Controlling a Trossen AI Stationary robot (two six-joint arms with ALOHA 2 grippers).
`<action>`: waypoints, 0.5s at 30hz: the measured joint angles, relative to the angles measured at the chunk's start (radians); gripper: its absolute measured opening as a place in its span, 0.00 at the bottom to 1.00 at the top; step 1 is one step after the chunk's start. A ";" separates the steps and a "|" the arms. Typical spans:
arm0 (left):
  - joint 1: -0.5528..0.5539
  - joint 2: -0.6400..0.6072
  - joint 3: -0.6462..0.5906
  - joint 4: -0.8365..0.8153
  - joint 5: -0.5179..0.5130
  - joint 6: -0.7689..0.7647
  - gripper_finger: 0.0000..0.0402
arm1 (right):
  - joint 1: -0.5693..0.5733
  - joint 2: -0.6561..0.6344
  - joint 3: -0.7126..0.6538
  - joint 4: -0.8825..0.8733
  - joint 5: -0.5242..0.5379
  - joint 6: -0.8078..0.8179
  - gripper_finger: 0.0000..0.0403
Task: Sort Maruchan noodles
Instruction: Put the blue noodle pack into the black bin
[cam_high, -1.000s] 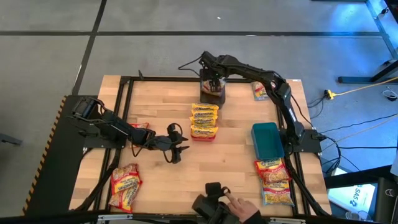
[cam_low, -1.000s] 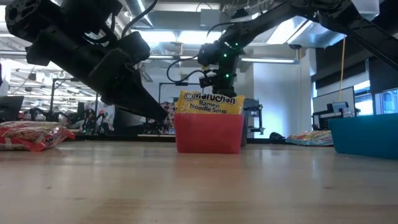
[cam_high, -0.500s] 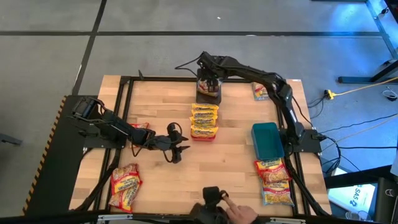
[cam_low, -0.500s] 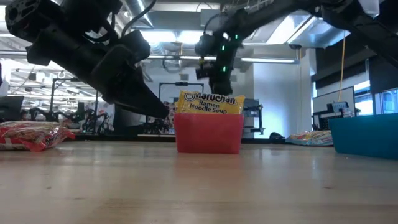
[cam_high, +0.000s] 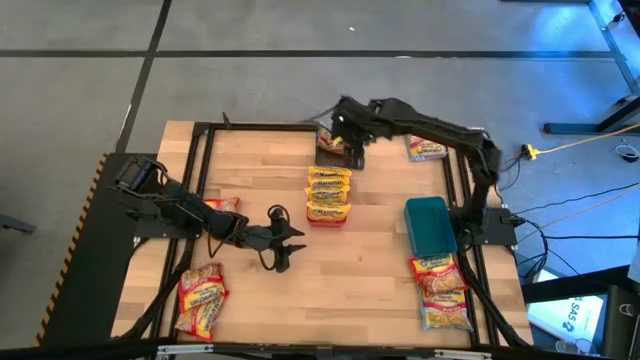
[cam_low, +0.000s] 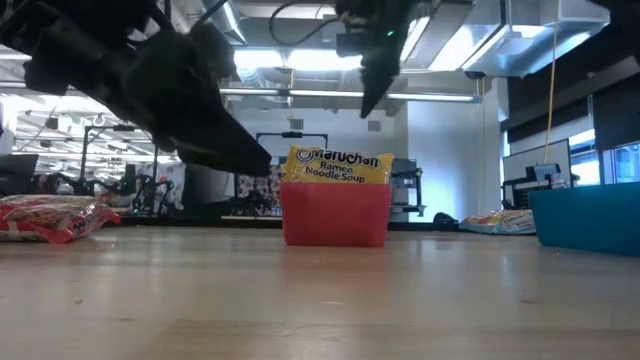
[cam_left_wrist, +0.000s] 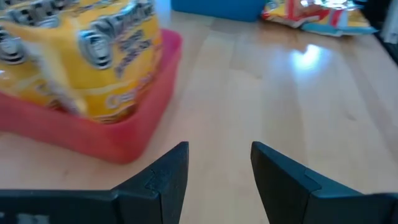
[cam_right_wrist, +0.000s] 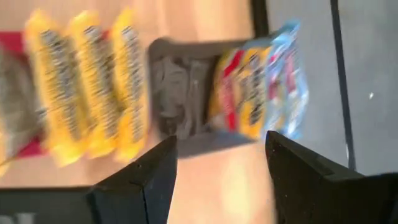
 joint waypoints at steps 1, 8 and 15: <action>-0.009 0.000 0.007 -0.005 0.001 0.000 0.42 | 0.019 -0.030 -0.043 0.003 0.005 0.026 0.53; -0.047 0.000 0.050 -0.047 0.001 0.002 0.42 | 0.213 -0.277 -0.424 0.096 0.123 0.214 0.53; -0.079 0.000 0.144 -0.239 0.024 -0.050 0.42 | 0.465 -0.488 -0.639 0.060 0.138 0.476 0.53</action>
